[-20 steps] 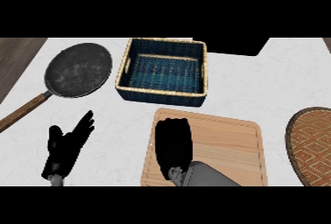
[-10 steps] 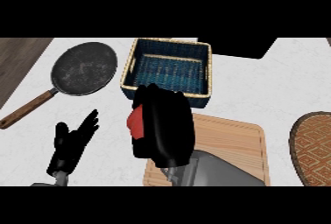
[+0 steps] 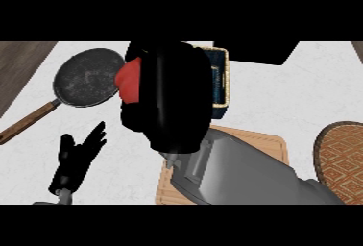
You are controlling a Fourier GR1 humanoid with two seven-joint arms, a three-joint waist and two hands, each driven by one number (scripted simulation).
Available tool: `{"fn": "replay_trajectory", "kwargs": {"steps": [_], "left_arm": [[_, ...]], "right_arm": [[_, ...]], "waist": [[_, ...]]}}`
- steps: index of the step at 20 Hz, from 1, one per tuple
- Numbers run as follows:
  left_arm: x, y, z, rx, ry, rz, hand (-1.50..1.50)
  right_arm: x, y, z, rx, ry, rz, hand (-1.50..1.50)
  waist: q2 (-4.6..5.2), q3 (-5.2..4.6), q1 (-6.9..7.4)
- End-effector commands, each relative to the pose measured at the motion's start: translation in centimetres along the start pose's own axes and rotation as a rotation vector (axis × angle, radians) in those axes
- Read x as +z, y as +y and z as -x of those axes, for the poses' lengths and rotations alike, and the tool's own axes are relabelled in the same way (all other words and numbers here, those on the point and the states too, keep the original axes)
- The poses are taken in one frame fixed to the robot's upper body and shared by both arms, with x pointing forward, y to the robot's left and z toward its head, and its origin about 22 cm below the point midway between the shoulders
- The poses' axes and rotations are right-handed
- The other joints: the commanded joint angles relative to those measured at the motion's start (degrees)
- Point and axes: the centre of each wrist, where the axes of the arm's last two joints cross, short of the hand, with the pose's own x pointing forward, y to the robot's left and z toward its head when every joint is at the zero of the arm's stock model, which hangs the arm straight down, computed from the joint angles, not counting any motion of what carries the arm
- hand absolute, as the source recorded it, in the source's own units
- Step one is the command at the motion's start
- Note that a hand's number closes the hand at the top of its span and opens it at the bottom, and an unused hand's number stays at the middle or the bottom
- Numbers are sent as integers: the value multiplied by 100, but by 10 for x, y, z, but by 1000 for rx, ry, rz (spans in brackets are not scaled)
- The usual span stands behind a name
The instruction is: Pick the bell pepper from the cutting board and place it in the basket
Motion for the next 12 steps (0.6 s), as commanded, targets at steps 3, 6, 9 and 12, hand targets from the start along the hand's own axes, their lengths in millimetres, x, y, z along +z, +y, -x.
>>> {"fn": "replay_trajectory", "kwargs": {"steps": [3,6,9,12], "left_arm": [[-2,0,14,18,90,-24,0],[3,5,15,14,91,-23,0],[3,15,16,4,92,-47,0],[2,-3,16,12,95,-37,0]], "right_arm": [[-32,-24,-47,-102,216,116,150],[-50,-29,-62,-79,262,135,150],[-67,-37,-77,-93,297,143,150],[-80,-22,-75,-39,329,133,150]], "waist": [[50,-46,-87],[50,-42,-107],[81,-44,-117],[117,-36,-179]]}}
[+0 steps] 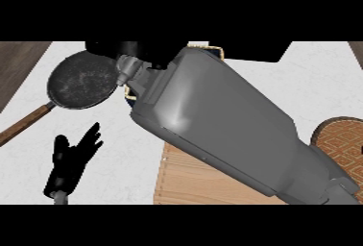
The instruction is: Pick the bell pepper from the cutting board and place it in the basket
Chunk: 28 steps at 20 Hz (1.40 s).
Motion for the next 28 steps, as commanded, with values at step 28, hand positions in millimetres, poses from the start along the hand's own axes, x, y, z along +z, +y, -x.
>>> {"fn": "replay_trajectory", "kwargs": {"steps": [28], "left_arm": [[4,20,22,49,89,-36,0]], "right_arm": [[-60,96,79,-49,437,63,150]], "waist": [[58,-30,-337]]}}
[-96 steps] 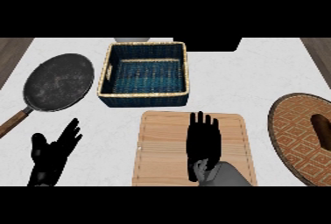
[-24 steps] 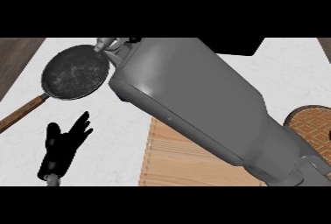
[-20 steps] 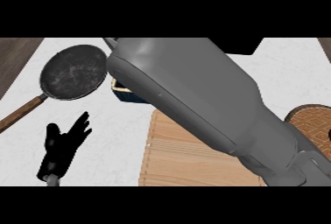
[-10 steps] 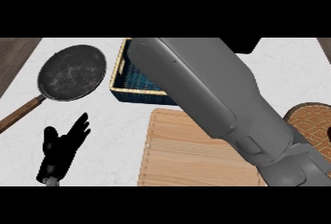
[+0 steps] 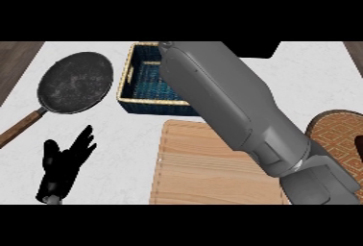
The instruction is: Pick the bell pepper from the cutting board and place it in the basket
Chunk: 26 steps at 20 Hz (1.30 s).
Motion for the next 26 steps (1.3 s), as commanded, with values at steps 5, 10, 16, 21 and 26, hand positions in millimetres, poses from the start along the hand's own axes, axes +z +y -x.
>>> {"fn": "replay_trajectory", "kwargs": {"steps": [5,10,16,21,26], "left_arm": [[7,-10,23,18,111,-5,0],[13,-5,37,23,122,-33,0],[18,-7,44,51,130,-44,0],[13,22,39,49,129,-72,0],[29,22,47,59,141,-84,0]], "right_arm": [[-3,20,23,187,91,-7,-150],[-7,18,20,168,51,28,-150],[-5,-1,0,32,48,70,-150],[-22,-16,17,-65,116,138,-150],[-29,-31,40,-23,169,174,-150]], "waist": [[-7,-57,-181],[-22,-53,-277],[-58,-52,-361],[-91,-50,-525],[-164,-44,-659]]}}
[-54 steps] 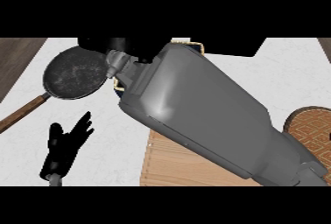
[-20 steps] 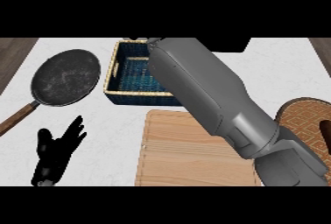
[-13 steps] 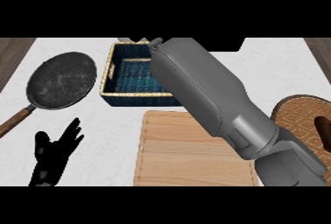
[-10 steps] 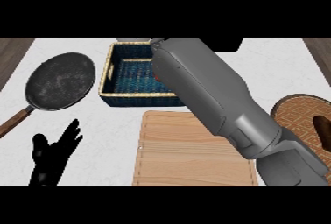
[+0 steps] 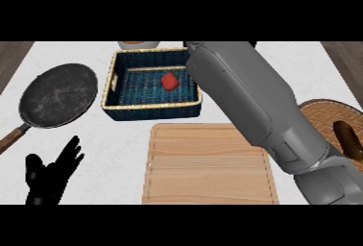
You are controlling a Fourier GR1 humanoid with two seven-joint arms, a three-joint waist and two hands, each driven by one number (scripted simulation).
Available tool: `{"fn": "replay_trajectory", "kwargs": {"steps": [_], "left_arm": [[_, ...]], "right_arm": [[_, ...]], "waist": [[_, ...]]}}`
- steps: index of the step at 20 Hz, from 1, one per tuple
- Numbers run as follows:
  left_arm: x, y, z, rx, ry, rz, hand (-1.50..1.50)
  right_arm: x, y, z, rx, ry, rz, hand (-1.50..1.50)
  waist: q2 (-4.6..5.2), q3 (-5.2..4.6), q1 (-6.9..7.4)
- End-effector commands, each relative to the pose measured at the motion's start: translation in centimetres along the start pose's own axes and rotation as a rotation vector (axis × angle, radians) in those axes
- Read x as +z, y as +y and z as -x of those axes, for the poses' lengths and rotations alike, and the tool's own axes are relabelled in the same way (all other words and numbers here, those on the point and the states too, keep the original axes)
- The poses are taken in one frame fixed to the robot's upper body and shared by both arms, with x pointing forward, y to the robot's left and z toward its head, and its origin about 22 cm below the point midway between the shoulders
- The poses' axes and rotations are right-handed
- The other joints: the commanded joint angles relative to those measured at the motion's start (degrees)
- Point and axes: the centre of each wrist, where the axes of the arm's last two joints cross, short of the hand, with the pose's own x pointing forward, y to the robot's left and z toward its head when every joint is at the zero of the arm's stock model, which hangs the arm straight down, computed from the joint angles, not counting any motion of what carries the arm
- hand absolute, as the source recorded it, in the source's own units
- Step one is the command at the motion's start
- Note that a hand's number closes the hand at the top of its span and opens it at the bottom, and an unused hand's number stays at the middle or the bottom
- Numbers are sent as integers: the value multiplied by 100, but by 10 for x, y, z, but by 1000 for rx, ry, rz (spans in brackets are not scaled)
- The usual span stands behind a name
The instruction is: Pick the bell pepper from the cutting board and place it in the basket
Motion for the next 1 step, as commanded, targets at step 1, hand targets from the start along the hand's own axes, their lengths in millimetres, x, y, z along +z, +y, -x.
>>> {"fn": "replay_trajectory", "kwargs": {"steps": [1], "left_arm": [[-1,-1,26,24,142,-40,0]], "right_arm": [[0,-26,-13,-68,128,2,-150]], "waist": [[-38,-66,-238]]}}
